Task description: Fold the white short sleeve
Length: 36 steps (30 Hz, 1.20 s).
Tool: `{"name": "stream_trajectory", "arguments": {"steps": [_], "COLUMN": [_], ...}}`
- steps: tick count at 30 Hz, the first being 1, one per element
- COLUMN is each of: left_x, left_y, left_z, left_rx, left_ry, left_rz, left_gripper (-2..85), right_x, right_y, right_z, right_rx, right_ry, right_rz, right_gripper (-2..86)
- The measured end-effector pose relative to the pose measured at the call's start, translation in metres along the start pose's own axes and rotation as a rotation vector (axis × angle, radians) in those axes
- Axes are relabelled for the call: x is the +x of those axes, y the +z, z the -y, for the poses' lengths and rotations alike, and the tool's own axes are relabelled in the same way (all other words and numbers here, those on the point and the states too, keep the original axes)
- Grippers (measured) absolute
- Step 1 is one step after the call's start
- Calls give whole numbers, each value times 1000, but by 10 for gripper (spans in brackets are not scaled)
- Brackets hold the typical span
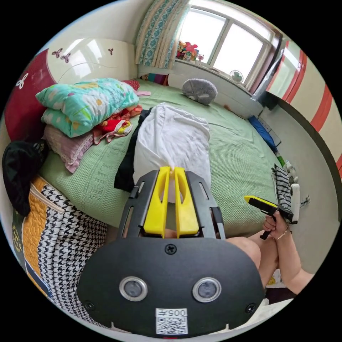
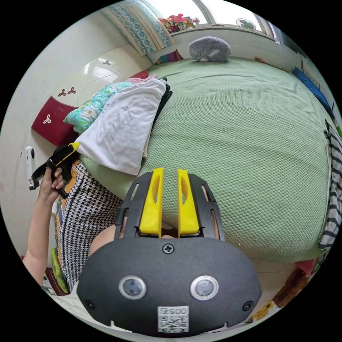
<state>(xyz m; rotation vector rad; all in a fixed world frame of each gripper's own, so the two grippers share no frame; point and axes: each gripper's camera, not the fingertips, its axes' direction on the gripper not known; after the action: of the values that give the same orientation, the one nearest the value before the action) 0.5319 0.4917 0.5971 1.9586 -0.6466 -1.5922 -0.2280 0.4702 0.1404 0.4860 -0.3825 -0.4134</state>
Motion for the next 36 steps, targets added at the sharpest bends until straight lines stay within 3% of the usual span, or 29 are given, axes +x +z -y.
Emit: {"name": "stream_trajectory", "arguments": {"steps": [5,18,28,33,36], "left_x": [38,131,174,198,212], "left_y": [2,69,108,122,129], "left_z": [3,-27,-54,-73,-86], "left_rx": [30,-81,-132,-143,-152], "left_ry": [62,180,277,338,368], "left_rz": [-127,-203,-100,-75,-91], "left_gripper": [32,38,38,38,38], "right_x": [5,10,4,-11,-24], "right_y": [-4,-16,-20,-33,-19], "right_z": [-3,-13,-20,-30,-24], "right_rx": [6,64,103,315,259], "right_ry": [5,12,-9,-44,-77], "right_rz": [7,19,45,122,156], "right_gripper": [52,56,61,84,109]}}
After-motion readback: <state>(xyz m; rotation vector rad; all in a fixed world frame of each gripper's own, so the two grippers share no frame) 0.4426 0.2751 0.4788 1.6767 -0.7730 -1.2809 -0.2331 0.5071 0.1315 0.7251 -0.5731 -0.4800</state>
